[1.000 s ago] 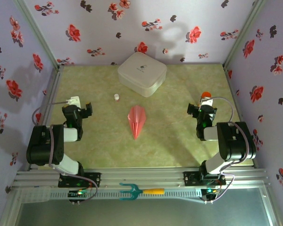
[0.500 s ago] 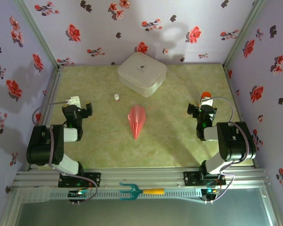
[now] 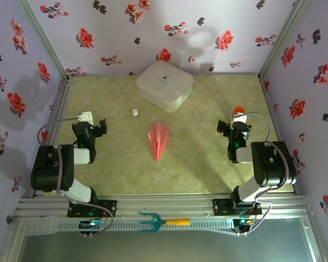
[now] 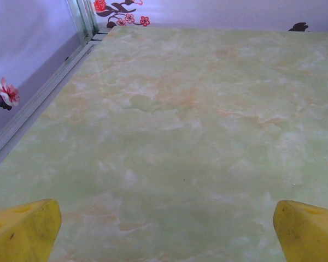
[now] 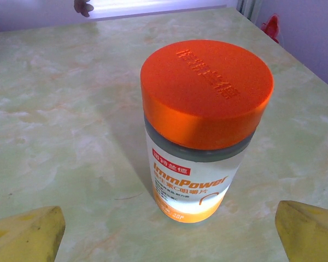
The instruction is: Fold a paper plane with a square sheet of paper (pick it up from the middle)
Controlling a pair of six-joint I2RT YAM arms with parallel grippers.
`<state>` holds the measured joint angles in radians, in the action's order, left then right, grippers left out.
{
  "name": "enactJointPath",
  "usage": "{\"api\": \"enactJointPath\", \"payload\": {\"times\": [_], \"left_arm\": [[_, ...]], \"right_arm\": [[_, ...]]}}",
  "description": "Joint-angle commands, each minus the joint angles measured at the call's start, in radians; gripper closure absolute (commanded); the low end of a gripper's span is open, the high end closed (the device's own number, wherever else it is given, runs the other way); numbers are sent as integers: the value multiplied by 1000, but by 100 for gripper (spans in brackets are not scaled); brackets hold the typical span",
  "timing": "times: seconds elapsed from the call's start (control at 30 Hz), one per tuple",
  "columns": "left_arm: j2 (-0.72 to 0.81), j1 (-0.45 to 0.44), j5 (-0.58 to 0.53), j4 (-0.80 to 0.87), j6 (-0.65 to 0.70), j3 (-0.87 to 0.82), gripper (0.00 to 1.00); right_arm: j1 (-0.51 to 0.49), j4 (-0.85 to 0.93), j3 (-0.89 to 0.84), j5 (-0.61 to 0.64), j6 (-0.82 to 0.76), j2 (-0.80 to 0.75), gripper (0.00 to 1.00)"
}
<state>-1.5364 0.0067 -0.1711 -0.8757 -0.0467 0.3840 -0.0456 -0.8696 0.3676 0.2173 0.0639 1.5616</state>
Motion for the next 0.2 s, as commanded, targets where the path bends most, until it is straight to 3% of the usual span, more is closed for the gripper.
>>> {"api": "enactJointPath", "payload": {"times": [0.0,0.17], "left_arm": [[-5,1,10,-35,-9,-4,0],[-5,1,10,-36,-9,-4,0]], "right_arm": [[4,-17,18,24,19,-5,1],[4,-16,17,24,19,-7,1]]}}
